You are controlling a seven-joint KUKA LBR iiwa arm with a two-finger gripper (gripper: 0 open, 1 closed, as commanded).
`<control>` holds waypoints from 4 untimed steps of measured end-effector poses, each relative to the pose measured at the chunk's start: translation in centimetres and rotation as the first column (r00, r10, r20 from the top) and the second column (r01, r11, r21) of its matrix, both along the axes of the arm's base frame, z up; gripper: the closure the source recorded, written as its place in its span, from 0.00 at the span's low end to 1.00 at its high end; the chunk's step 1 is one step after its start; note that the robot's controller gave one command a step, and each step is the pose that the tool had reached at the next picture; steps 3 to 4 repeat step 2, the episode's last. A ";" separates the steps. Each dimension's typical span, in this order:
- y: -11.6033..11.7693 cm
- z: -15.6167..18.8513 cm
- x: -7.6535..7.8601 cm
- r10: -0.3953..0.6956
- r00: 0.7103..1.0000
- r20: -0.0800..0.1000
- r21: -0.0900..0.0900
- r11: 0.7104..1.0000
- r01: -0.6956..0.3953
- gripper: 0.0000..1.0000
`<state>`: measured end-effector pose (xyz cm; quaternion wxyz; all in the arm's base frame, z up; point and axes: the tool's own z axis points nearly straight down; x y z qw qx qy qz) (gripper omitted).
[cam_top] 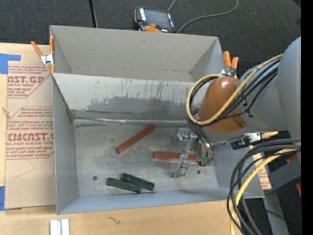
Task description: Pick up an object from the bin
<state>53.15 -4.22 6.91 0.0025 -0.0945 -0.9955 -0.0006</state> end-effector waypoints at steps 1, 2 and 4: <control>0.0 0.4 0.1 0.001 1.000 0.005 -0.002 1.000 -0.001 1.00; 1.2 13.6 1.2 0.043 0.999 0.014 -0.001 0.999 -0.043 1.00; 1.2 13.6 1.2 0.043 0.999 0.014 -0.001 0.999 -0.043 1.00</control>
Offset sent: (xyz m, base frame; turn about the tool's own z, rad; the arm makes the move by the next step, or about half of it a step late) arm 0.0000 0.0000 0.0000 0.0000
